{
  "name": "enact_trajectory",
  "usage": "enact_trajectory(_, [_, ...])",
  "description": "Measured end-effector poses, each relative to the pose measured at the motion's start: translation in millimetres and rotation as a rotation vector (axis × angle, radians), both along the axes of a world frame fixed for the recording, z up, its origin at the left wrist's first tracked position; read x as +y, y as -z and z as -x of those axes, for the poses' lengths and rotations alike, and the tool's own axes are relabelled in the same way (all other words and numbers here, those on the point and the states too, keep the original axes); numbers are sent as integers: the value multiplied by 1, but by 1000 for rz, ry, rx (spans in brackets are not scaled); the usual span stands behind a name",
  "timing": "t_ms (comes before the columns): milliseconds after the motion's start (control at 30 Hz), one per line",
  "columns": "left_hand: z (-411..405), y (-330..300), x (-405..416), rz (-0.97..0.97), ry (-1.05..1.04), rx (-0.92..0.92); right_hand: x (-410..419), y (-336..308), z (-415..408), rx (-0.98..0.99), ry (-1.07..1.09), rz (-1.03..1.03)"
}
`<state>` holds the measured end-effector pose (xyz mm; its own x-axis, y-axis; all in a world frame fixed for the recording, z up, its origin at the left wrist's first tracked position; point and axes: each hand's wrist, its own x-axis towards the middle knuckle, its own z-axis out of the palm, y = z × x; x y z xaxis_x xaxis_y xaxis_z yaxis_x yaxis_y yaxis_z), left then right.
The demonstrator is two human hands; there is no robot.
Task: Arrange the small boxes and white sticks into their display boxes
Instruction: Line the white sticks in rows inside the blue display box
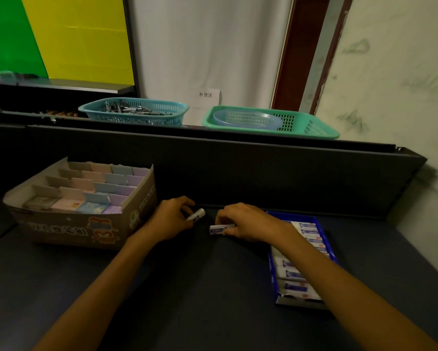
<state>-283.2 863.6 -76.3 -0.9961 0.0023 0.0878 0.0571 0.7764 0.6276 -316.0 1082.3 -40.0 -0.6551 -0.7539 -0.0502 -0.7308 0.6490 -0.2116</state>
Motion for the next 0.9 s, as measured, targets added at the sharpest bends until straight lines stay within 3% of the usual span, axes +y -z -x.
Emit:
enact_trajectory(167, [-21,-14,7,-65,61,77,20,-4,-6,-82,50,180])
enact_trajectory(533, [-57,-44,53,-409,188,184,68,-9,-26,-187,99,471])
enact_trajectory(633, [-61,-44,67,-335,195,180,83,-9,-32,-192,133,546])
enact_trajectory(767, [-64,-40,88,-80,185,263,104,-5,-41,-264,222,680])
enact_trajectory(900, [-62,-39,107,-47,173,288,125,-4,-45,-361,298,801])
